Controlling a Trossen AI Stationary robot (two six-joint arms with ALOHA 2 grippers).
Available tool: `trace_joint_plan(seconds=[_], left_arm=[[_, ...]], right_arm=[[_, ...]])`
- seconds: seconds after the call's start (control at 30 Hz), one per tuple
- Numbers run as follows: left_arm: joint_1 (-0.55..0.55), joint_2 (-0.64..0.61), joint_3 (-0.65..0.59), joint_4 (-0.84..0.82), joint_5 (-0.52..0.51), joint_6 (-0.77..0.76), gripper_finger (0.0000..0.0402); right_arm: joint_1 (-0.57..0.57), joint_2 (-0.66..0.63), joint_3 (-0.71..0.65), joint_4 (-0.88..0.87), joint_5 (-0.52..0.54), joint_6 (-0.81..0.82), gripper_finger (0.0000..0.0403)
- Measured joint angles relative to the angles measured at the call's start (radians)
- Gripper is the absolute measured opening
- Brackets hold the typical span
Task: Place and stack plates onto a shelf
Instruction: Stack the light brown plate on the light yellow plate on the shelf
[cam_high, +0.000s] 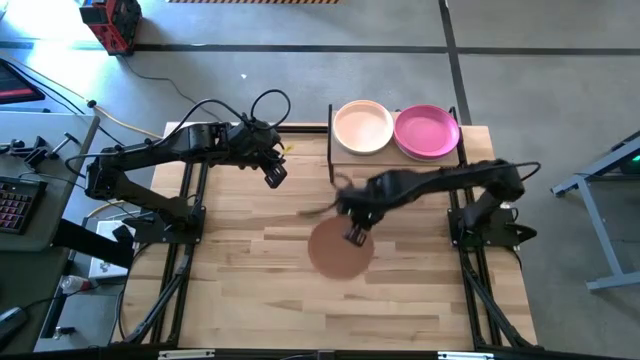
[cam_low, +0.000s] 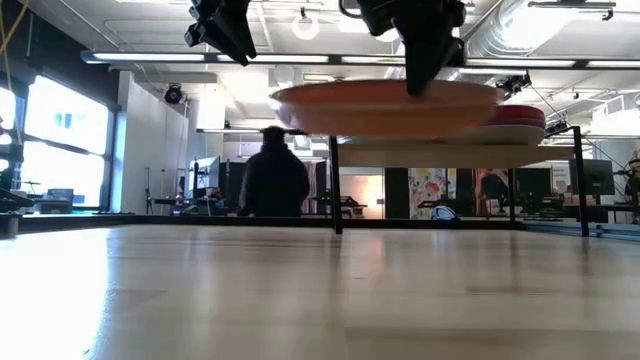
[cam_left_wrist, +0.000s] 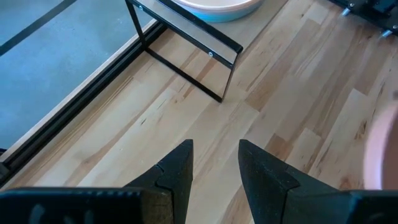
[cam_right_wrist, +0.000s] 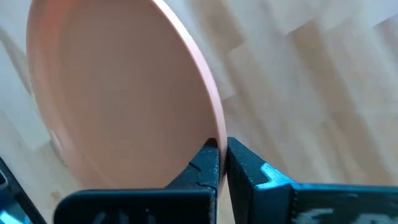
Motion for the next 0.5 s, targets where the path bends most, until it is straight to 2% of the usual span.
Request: trace_joint_plan(seconds=[0.23,0.5], left_arm=[[0.0,0.0,0.0,0.0,0.0,0.0,0.0115],[0.0,0.0,0.0,0.001,0.0,0.044,0.0115]], right_arm=[[-0.193,-0.141,0.0,-0.005,0.003,-0.079,0.0],[-0.501,-0.278,0.0,0.028,0.003,-0.126,0.0]])
